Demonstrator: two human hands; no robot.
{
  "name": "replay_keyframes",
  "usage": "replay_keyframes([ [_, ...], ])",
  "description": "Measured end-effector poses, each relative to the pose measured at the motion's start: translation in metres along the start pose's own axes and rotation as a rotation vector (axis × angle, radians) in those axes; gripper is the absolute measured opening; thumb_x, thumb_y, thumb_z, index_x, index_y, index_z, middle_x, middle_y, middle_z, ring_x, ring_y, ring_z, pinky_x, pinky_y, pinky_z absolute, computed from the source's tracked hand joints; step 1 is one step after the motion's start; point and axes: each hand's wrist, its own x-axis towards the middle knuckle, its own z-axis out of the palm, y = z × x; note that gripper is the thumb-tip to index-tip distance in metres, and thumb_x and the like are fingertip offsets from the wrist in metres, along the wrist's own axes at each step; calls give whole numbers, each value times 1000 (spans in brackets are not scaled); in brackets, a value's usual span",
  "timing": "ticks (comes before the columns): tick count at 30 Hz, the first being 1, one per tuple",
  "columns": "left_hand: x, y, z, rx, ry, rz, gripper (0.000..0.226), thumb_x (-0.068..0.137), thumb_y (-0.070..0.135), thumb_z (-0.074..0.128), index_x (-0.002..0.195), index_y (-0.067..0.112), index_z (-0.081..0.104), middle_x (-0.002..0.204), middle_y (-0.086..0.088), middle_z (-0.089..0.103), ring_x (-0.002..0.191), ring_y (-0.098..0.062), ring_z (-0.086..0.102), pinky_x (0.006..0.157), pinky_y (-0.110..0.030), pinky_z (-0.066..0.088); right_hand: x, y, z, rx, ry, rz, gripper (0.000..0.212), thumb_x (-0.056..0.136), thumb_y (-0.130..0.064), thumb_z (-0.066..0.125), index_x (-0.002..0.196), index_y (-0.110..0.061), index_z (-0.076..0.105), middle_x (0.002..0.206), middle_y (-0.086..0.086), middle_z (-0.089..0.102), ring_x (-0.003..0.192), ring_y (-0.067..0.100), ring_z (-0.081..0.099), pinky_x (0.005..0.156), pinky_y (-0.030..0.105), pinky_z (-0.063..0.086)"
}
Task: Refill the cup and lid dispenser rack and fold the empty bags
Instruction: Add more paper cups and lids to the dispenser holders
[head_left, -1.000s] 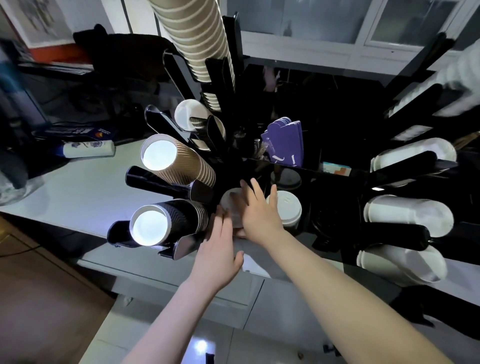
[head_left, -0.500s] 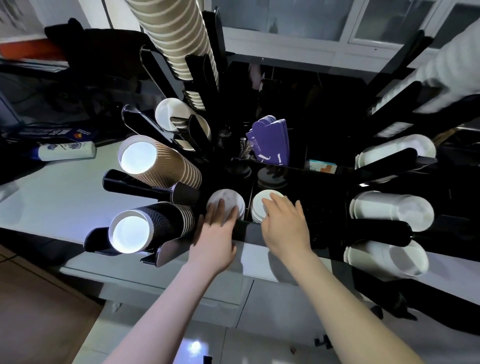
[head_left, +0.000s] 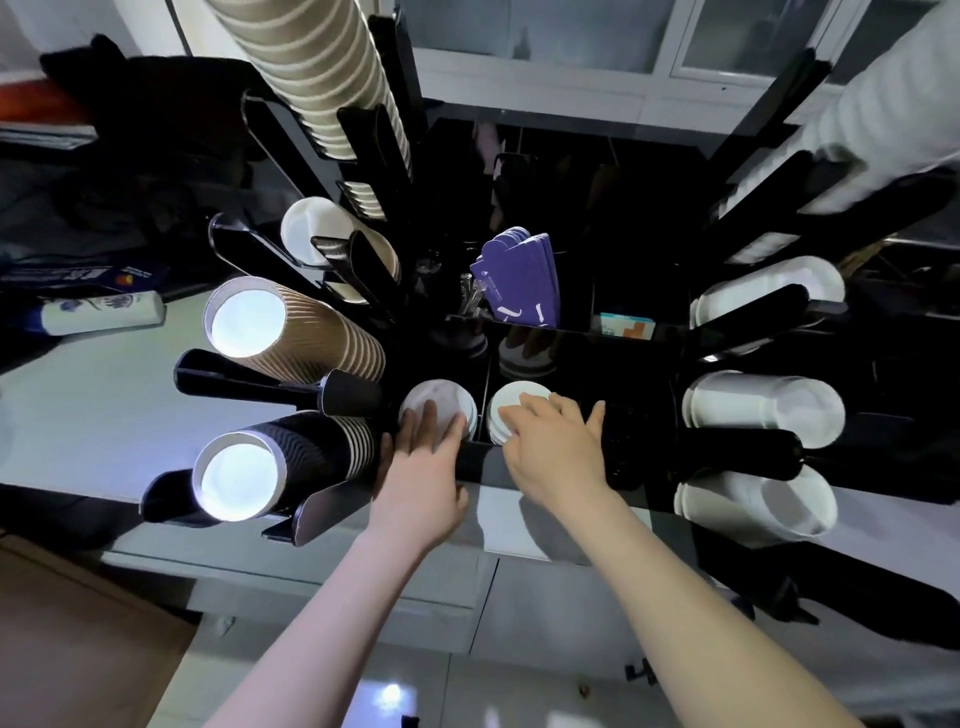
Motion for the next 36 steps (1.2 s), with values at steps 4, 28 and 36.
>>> replay_keyframes([
  [4,-1,4,-12,-8,34,27,81,89,33,52,152,28,0,161,-9,-7,147,-31,-8,117,-49,6,9,-2,-22,86,-5,64,26,89,-21,42,100,-30,65,118,-2,60,120,29,43,111,66,3],
  [28,19,37,-173,-252,602,267,68,90,27,56,150,17,25,158,-4,24,147,-24,12,117,-39,10,12,-17,-172,645,471,-196,33,84,-20,64,116,-25,65,111,-12,67,104,2,58,87,11,38],
  [36,17,-9,-225,-264,733,229,67,88,24,58,149,22,29,156,0,29,145,-19,23,112,-39,32,48,-78,-216,706,526,-380,40,82,-23,68,121,-28,63,112,-18,63,104,-4,54,85,1,33],
])
